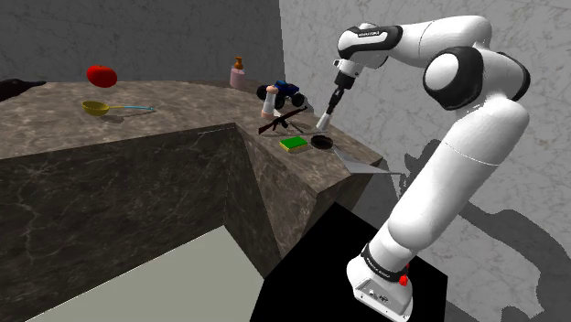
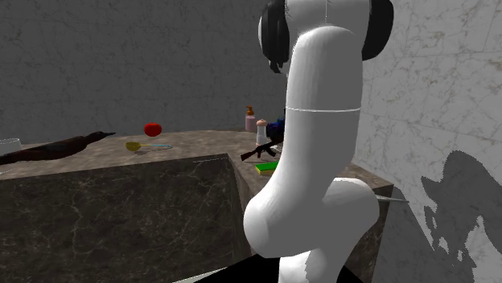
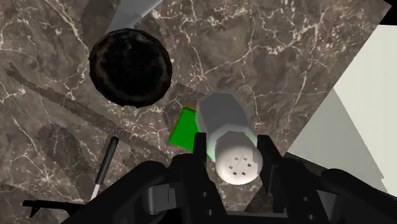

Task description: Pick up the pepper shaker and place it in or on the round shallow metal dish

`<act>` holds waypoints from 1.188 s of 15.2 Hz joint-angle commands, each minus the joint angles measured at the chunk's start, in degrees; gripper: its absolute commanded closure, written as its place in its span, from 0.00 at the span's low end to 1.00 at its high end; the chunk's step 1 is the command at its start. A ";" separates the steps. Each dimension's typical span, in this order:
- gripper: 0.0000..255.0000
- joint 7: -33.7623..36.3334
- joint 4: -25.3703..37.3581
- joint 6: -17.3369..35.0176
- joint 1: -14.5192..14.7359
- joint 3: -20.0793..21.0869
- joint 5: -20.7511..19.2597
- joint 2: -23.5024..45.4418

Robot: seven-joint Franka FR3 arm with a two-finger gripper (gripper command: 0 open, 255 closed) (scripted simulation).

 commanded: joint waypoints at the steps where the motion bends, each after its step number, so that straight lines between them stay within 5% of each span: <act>1: 1.00 -3.12 5.50 -2.13 -1.55 -1.22 2.32 4.38; 7: 1.00 -11.16 27.31 -11.41 -10.38 -2.81 10.69 20.42; 18: 1.00 -12.40 18.79 -3.05 -9.49 -2.16 10.95 20.39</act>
